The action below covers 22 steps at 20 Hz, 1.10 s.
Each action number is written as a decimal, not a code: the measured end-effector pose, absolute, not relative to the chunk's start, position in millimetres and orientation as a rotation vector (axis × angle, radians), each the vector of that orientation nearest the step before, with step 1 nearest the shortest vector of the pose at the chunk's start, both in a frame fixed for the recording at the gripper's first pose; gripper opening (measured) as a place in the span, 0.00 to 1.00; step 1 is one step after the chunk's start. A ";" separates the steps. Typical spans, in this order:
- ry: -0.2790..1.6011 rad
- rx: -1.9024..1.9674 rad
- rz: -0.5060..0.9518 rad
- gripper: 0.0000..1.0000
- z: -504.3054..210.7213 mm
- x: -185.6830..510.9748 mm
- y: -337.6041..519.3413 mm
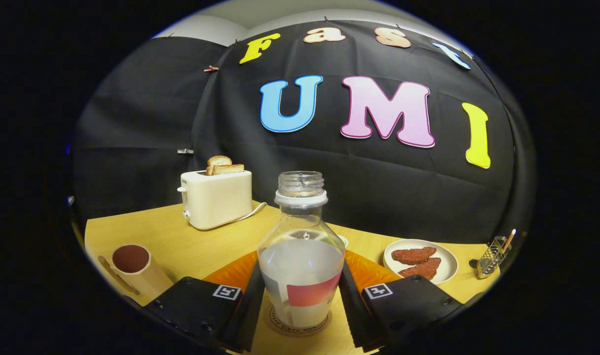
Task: Take the bottle from table, then pour the juice into the cup, finally place the bottle on the coaster
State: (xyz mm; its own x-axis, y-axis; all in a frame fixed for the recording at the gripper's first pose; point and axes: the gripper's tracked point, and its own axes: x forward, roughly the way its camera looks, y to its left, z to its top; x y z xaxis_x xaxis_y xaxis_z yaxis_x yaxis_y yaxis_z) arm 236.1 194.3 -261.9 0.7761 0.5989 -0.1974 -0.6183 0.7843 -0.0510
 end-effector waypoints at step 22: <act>0.209 -0.028 0.633 0.84 -281.6 237.6 187.5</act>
State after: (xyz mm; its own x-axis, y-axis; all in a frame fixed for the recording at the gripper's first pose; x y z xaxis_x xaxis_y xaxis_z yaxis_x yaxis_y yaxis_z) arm 237.6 187.5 -281.6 0.7860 0.5842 -0.2024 -0.5898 0.8067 0.0379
